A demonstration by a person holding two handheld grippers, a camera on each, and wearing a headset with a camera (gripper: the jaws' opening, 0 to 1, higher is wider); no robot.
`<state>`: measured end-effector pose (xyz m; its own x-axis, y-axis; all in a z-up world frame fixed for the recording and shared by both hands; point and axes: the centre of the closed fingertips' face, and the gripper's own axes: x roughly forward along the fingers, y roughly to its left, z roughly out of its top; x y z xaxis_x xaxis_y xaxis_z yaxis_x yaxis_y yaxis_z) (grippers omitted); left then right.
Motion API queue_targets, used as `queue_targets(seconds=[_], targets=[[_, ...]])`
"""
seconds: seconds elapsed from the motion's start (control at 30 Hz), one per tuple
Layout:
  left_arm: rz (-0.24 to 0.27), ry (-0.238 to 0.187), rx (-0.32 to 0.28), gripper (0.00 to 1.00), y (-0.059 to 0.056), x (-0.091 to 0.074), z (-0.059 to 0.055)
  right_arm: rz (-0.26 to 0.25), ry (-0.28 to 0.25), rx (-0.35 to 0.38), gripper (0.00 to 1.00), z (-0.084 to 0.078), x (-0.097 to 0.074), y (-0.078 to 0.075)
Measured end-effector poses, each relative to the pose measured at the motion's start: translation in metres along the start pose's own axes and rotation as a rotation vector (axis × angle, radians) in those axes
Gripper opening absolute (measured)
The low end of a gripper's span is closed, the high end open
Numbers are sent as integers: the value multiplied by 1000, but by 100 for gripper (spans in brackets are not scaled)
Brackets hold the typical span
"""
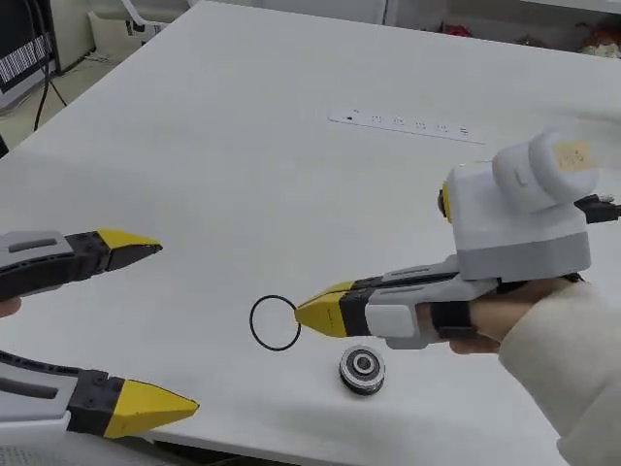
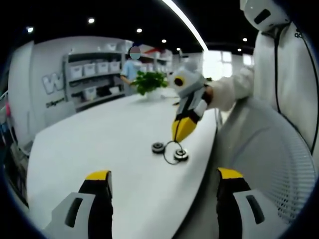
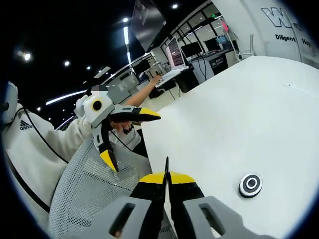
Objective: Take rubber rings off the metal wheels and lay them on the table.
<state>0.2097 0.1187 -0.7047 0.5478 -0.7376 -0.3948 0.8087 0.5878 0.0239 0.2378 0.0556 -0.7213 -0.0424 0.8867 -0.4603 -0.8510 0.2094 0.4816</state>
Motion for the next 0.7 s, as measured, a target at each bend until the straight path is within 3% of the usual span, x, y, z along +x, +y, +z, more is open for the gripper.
queue_targets(seconds=[0.4,0.7], targets=[[7,11,-9,88,0,1,-3,-20,31,60,0,-21,8,-14],[-7,33,-1,88,-5,4,-5,-69,48,105,0,-37,11,-28]])
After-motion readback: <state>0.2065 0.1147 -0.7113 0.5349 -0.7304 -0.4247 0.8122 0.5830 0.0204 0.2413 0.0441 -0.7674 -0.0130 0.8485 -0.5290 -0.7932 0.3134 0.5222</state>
